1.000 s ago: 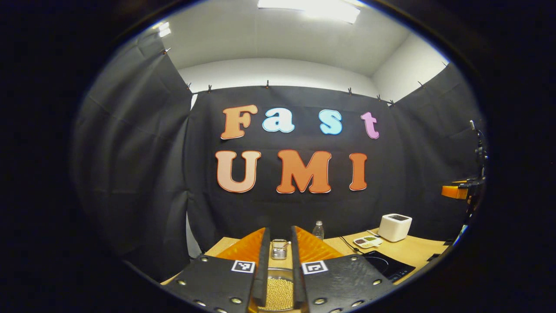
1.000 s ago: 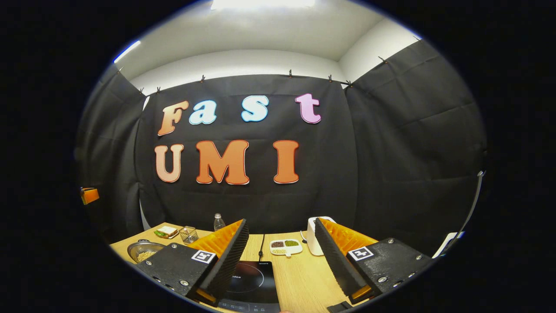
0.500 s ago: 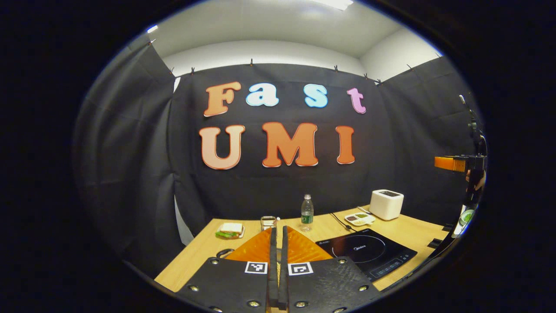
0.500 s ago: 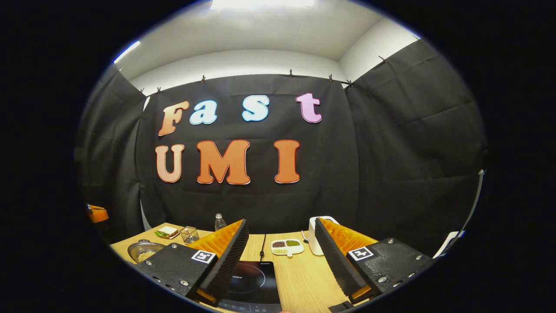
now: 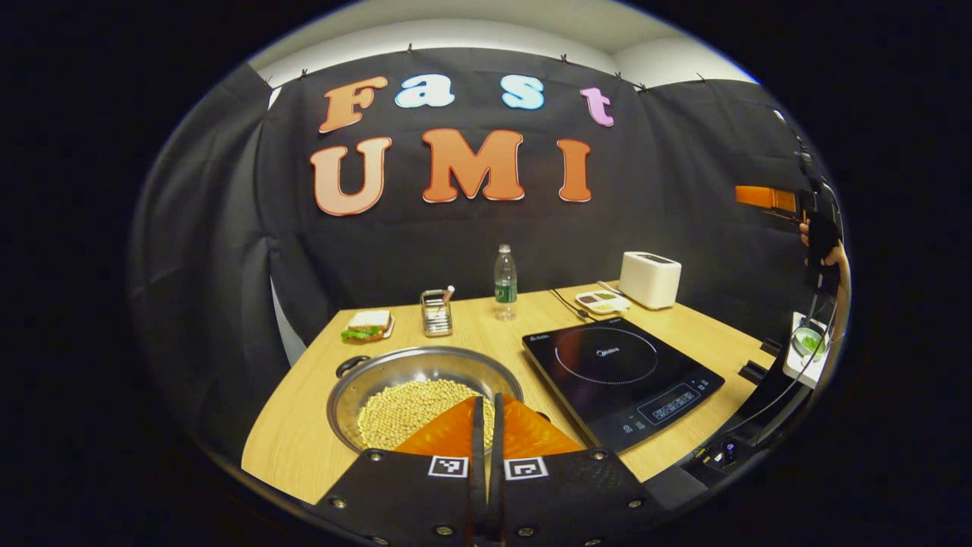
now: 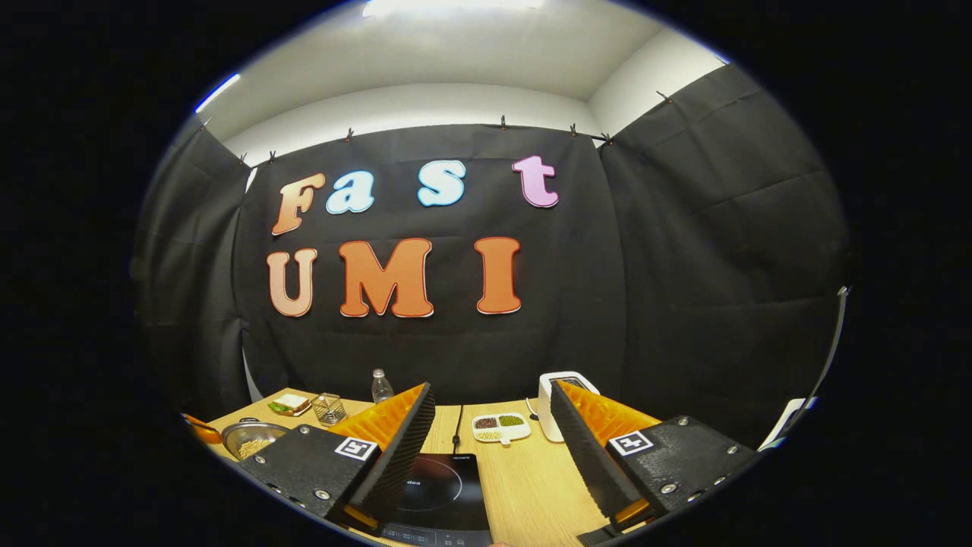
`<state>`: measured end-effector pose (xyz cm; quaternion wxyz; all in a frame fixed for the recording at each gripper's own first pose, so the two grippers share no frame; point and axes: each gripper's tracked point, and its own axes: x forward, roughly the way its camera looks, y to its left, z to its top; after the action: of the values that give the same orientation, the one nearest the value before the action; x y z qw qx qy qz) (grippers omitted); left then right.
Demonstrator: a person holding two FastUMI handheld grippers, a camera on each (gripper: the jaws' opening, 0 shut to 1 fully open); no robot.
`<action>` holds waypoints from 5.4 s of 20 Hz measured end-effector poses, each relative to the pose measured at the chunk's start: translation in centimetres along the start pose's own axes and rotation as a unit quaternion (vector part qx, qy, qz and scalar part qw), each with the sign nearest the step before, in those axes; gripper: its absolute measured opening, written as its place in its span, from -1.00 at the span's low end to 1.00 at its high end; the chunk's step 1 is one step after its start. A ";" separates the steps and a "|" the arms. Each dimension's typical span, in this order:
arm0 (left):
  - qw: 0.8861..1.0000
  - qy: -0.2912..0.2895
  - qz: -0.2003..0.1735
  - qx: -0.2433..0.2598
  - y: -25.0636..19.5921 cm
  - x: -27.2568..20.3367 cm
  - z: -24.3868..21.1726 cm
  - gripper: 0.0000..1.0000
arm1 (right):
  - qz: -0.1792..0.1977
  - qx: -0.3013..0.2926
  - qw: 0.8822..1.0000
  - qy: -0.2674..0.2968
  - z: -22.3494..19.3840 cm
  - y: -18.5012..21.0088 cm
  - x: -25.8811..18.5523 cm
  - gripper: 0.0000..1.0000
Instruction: First push the handle of the pot to place it horizontally, then grasp the pot with both hands and set it on the induction cooktop.
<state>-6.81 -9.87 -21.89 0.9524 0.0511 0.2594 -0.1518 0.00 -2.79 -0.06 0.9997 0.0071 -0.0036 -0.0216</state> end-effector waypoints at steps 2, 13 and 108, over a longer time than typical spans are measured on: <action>1.000 0.022 -0.001 -0.006 -0.1 0.0 -2.0 -0.94 | 0.002 -0.003 1.000 0.002 -0.2 0.1 0.0 0.91; 0.993 0.117 -0.014 -0.022 -1.2 0.2 -9.2 -0.94 | 0.006 -0.003 1.000 0.007 -0.8 0.3 0.2 0.91; 0.995 0.056 -0.059 -0.053 -0.1 12.6 0.3 -0.96 | 0.020 -0.014 0.998 0.060 -4.9 5.2 2.3 1.00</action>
<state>3.61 -13.29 -28.09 0.9270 -0.0059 0.3227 -0.1908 2.58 2.41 -4.88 0.9984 -0.0061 0.0568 -0.0015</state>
